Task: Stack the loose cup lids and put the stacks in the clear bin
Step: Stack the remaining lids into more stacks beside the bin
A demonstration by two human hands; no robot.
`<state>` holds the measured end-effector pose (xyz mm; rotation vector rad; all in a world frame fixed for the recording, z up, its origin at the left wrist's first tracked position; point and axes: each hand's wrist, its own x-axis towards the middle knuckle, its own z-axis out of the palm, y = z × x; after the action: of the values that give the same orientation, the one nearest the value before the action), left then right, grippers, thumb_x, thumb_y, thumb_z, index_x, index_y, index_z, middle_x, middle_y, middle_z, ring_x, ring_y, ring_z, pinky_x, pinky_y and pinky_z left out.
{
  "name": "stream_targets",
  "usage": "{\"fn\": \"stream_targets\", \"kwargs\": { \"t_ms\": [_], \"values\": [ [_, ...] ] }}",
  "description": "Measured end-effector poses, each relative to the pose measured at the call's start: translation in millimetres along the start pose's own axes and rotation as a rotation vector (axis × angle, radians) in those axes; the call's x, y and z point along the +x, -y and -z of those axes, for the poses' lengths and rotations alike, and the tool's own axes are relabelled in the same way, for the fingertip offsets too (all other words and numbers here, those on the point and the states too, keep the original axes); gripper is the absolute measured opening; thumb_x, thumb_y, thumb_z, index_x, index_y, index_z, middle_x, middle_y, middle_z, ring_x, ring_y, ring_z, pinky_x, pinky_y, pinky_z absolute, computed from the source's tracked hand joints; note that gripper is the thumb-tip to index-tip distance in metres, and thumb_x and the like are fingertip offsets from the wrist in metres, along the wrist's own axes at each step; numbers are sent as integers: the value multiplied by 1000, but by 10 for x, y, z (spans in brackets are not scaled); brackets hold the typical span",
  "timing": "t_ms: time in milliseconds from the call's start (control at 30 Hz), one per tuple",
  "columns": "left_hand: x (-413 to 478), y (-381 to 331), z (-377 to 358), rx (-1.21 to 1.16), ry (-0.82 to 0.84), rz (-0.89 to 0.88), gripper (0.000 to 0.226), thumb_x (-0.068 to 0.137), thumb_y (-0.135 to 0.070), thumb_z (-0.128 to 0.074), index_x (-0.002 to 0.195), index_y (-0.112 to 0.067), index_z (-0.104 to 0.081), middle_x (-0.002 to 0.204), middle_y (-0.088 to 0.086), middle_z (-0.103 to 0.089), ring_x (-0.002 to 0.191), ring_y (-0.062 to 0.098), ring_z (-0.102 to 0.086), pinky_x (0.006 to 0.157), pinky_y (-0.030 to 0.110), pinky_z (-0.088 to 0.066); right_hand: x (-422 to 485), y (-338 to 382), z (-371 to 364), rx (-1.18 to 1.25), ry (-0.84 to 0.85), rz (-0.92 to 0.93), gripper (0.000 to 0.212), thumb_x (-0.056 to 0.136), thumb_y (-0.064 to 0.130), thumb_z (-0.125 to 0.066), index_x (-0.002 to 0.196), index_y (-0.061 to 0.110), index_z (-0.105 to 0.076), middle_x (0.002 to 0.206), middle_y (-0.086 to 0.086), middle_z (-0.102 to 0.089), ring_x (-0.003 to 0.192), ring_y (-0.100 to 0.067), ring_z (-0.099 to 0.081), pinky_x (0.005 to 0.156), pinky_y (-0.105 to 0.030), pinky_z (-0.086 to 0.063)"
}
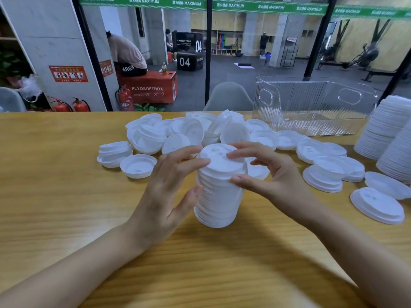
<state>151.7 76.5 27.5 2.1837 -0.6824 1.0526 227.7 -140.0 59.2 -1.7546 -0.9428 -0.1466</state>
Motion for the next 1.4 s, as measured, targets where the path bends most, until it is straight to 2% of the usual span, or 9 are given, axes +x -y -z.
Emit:
{"fn": "stream_targets", "kwargs": {
  "t_ms": [367,533,667,800,900,1067,1167,1267,1400],
  "values": [
    [-27,20,-7,48,64,9,28,100,-29,-47,127,-23,-51,140,-5,-44,126,17,-46,103,43,-40,-6,-41,13,-65,35,50,37,71,47,-76,105,35,-69,125,23,-61,124,-8,-53,90,-10,-37],
    [-26,11,-2,50,71,14,28,101,-32,-45,126,-23,-52,139,-7,-43,127,15,-45,104,40,-37,79,-163,245,-83,-95,51,38,81,48,-65,116,35,-62,126,15,-62,120,-13,-56,93,-24,-43],
    [-28,4,-7,50,73,10,29,98,-26,-49,127,-23,-52,140,-6,-43,127,16,-45,103,42,-39,78,-538,454,-352,-168,2,35,84,52,-67,116,38,-60,128,13,-58,120,-11,-52,101,-34,-41],
    [-31,8,-3,57,77,9,32,96,-23,-51,127,-23,-51,140,-3,-44,127,17,-45,101,43,-40,19,-853,499,-678,8,-100,52,81,56,-67,125,29,-62,136,4,-54,126,-23,-44,105,-42,-36],
    [-31,8,-4,56,77,8,32,96,-23,-51,128,-24,-51,141,-6,-43,127,15,-45,102,43,-40,6,-910,524,-871,109,-66,36,81,44,-76,114,29,-69,135,8,-56,126,-25,-40,99,-43,-33],
    [-29,13,-8,57,83,1,32,96,-24,-51,128,-23,-50,141,-4,-43,128,16,-44,104,38,-38,25,-931,494,-1046,62,136,14,79,23,-82,89,26,-72,103,10,-68,106,-31,-55,81,-33,-22],
    [-37,14,-3,54,85,1,30,98,-27,-49,128,-23,-50,141,-5,-43,129,15,-44,104,36,-37,46,-804,478,-619,-41,-53,8,90,24,-71,93,28,-65,88,14,-64,95,-21,-55,81,-32,-32],
    [-39,19,-4,57,82,1,31,98,-27,-49,128,-23,-50,141,-6,-42,129,13,-43,104,37,-38,95,-680,508,20,-121,-386,21,93,24,-66,114,23,-61,89,-9,-73,88,-15,-65,73,-21,-49],
    [-33,18,-9,55,80,-4,30,101,-32,-45,128,-23,-50,141,-8,-42,129,14,-44,105,37,-38,71,-811,520,-66,-165,-529,18,95,24,-65,112,19,-64,87,5,-71,74,-13,-61,59,-16,-45]
  ]
}}
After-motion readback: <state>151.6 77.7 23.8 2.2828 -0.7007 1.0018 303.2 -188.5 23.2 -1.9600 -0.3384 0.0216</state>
